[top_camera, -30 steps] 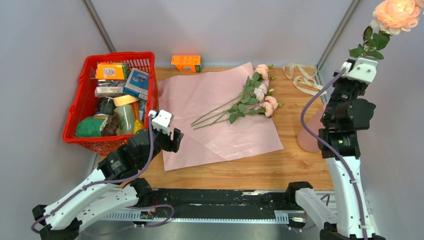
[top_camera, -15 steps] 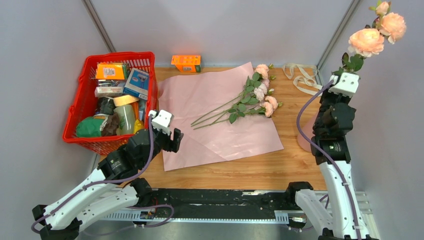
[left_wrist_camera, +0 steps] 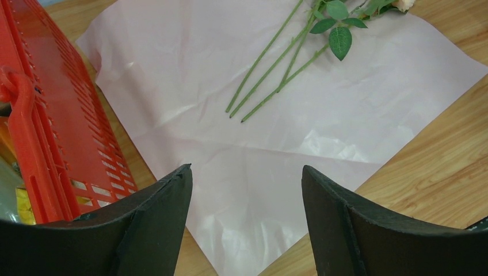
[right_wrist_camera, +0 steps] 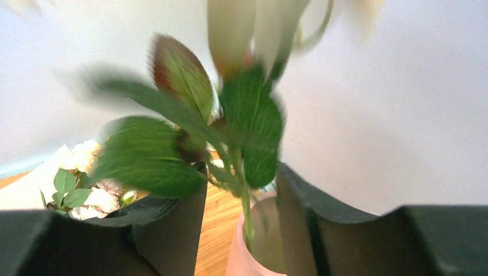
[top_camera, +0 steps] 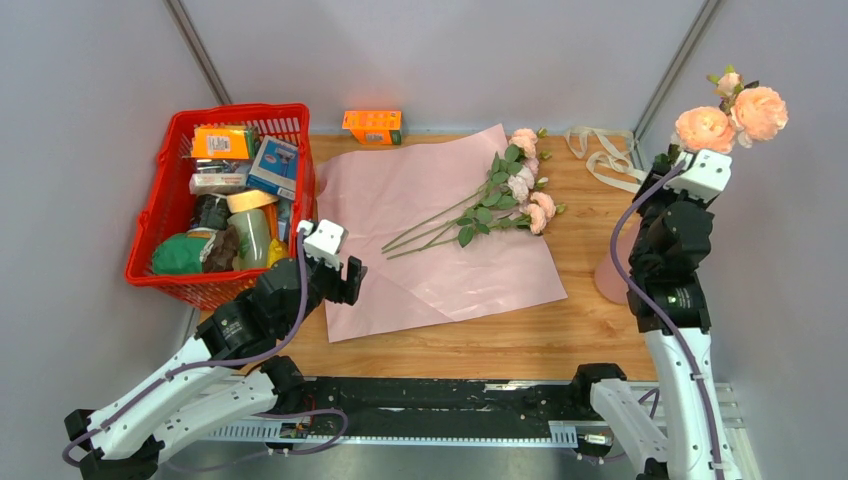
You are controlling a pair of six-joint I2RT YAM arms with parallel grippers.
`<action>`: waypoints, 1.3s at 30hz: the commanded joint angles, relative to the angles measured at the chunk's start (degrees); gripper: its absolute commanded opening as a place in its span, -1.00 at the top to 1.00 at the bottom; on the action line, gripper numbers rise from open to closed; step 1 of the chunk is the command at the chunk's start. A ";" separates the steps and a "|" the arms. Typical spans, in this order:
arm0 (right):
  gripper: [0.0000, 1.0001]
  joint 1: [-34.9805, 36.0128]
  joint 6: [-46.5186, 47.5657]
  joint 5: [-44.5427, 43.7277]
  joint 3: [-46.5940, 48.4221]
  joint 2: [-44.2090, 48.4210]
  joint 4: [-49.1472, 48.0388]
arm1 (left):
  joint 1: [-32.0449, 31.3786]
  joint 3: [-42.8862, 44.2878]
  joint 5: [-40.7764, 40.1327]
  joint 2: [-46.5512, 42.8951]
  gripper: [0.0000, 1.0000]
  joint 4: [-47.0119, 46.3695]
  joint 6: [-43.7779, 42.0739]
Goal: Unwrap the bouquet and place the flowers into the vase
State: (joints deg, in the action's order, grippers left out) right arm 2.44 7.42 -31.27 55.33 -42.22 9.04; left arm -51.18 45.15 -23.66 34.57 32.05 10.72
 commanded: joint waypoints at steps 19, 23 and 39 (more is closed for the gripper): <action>-0.33 -0.15 -18.56 24.20 27.01 -5.77 27.26 | 0.03 0.47 0.19 0.50 -0.57 -1.20 -0.79; -0.22 -0.15 -26.74 36.78 26.95 -8.75 24.90 | 0.03 0.47 0.11 0.50 -0.57 -1.12 -0.79; 0.02 16.80 -57.14 28.31 -7.32 -15.08 -0.50 | 0.03 0.47 0.10 -0.20 -0.57 -0.94 -0.70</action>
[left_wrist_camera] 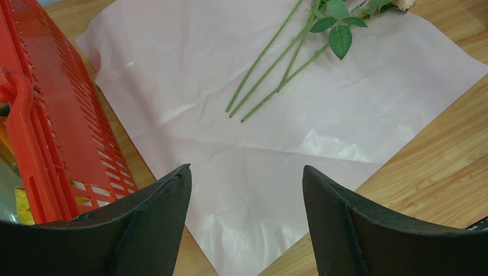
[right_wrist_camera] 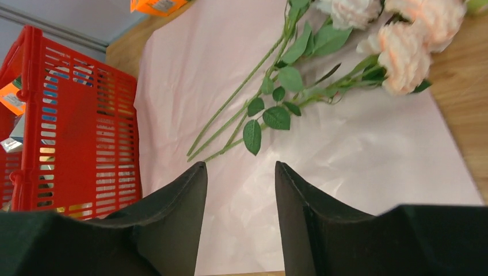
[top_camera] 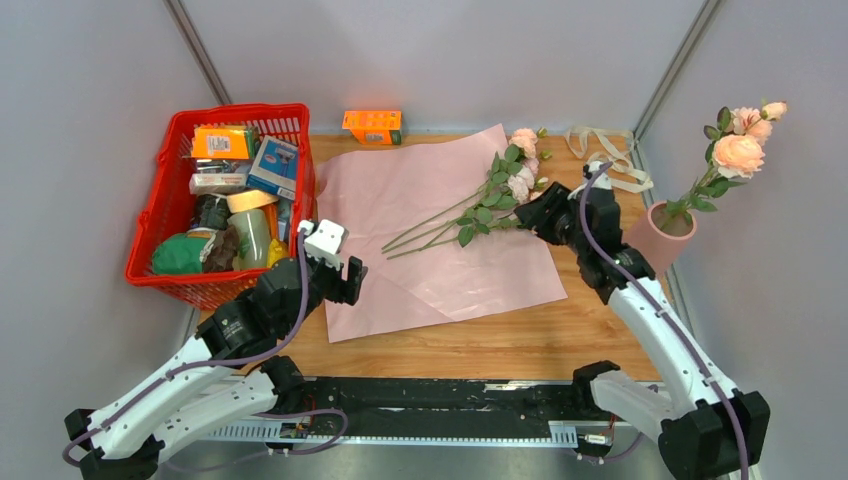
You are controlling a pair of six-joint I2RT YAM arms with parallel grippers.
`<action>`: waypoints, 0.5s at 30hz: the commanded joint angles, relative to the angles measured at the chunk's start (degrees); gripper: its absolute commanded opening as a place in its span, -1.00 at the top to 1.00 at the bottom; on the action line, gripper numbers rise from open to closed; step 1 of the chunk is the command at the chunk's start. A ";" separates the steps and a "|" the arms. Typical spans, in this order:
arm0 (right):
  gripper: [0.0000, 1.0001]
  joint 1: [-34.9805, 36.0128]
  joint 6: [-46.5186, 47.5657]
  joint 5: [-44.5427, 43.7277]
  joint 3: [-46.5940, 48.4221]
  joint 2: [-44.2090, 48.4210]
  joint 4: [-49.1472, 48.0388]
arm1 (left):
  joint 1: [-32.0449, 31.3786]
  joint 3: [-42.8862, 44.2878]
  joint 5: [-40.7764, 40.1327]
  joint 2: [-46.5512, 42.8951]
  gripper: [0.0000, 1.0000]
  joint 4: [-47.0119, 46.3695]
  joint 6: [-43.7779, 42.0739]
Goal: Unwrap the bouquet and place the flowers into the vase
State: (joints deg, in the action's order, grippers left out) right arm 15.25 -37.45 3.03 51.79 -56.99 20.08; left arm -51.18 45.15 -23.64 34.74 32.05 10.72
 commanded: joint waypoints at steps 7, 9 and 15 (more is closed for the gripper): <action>0.17 10.24 -23.53 -11.81 -14.25 -6.98 -24.46 | 0.03 0.47 0.35 -0.46 -0.57 -1.03 -0.70; 0.20 11.03 -25.38 -14.18 -14.87 -9.97 -25.87 | 0.03 0.56 0.44 -0.64 -0.57 -1.03 -0.70; 0.32 12.17 -30.04 -15.33 -10.14 -21.92 -27.28 | 0.03 0.47 0.52 -0.90 -0.57 -1.03 -0.70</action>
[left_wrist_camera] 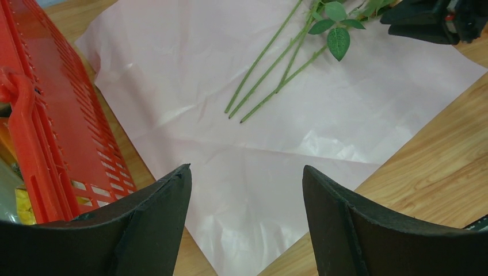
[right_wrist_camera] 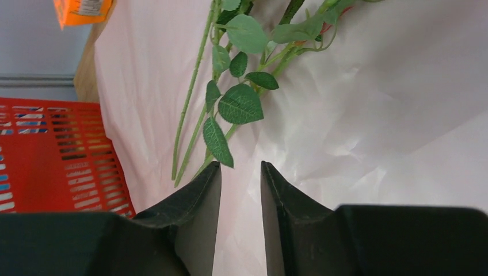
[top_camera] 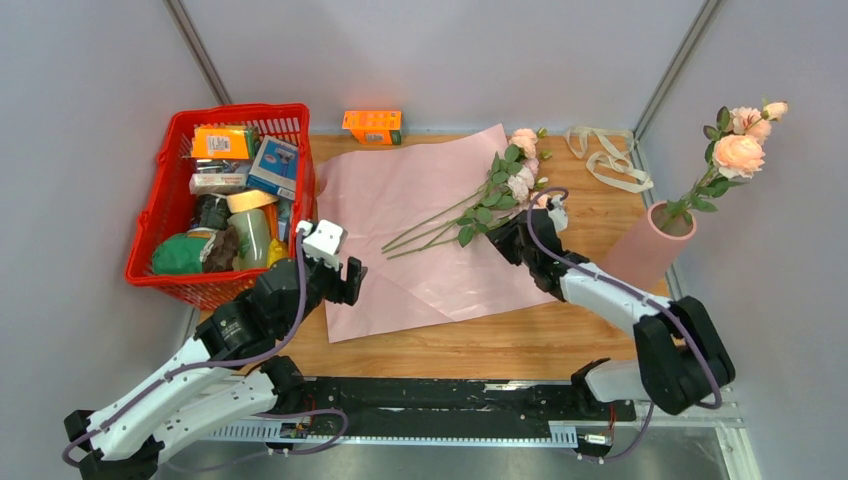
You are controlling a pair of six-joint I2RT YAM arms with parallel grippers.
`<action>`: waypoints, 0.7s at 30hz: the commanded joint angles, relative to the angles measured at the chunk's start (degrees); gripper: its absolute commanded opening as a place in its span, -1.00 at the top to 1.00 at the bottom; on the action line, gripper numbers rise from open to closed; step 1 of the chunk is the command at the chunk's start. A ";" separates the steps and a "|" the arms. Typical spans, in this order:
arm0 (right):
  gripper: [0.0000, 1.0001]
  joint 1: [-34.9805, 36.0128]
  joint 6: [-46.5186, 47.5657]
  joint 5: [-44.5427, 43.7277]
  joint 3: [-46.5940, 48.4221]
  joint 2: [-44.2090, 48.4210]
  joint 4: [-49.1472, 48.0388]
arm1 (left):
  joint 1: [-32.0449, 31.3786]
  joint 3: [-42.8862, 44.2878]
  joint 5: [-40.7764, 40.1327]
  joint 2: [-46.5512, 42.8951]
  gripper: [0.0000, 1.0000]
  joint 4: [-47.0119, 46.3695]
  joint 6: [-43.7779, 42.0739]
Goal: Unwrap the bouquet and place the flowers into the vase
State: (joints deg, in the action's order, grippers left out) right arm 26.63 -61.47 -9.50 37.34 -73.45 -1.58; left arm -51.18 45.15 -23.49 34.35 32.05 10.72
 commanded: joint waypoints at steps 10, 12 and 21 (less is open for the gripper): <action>0.38 1.23 -14.38 -8.52 13.10 -19.00 -1.49 | 0.03 0.47 0.28 -0.51 -0.57 -1.12 -0.79; 0.38 1.32 -14.73 -9.22 14.86 -21.55 0.26 | 0.03 0.47 0.28 -0.60 -0.57 -1.03 -0.79; 0.40 1.23 -17.19 -12.12 16.53 -25.60 3.17 | 0.03 0.38 0.11 -0.69 -0.57 -1.12 -0.79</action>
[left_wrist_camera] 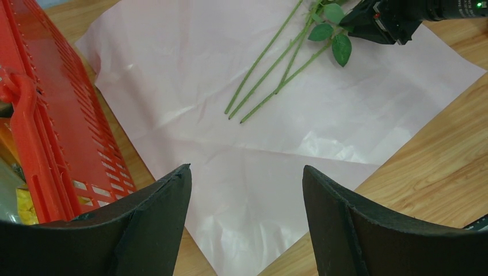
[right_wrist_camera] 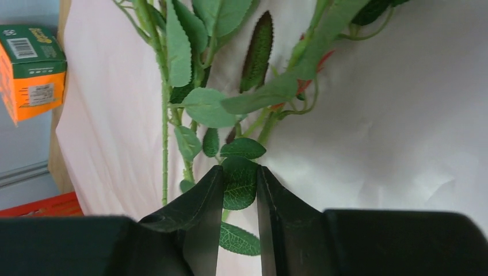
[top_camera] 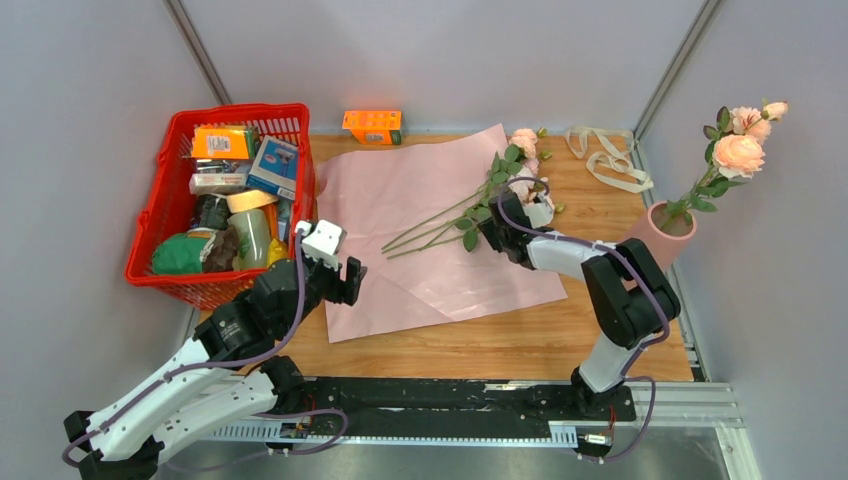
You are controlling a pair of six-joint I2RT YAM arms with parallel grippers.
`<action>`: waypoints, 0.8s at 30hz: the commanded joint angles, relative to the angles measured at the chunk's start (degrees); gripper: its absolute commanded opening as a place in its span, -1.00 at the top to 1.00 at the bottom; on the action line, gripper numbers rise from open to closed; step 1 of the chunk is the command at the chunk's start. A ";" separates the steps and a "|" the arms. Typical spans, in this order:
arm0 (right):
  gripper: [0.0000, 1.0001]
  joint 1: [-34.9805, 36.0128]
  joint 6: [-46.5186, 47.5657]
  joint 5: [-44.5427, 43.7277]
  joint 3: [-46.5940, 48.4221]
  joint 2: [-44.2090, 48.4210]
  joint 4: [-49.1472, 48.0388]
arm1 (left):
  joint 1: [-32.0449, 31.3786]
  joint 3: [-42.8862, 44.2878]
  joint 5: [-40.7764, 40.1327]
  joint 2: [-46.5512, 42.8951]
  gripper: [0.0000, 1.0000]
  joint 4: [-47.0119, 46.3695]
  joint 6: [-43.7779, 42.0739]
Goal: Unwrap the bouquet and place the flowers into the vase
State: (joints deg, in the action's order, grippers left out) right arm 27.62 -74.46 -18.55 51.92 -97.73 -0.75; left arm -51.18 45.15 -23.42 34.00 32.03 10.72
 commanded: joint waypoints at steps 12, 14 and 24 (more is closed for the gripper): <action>0.25 0.07 -2.98 -3.69 6.43 -7.12 4.79 | 0.03 0.38 -0.40 -0.25 -0.57 -0.92 -0.79; 0.24 -0.28 -2.80 -3.60 7.05 -7.64 5.50 | 0.03 0.47 -0.40 -0.34 -0.57 -1.01 -0.79; 0.33 -0.72 -4.12 -5.89 17.25 -12.65 23.51 | 0.03 0.38 -1.28 -2.27 -0.57 -1.36 -0.70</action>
State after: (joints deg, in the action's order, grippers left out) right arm 27.18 -76.49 -21.65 65.80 -108.62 14.81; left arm -51.18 45.15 -23.90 33.15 32.05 10.72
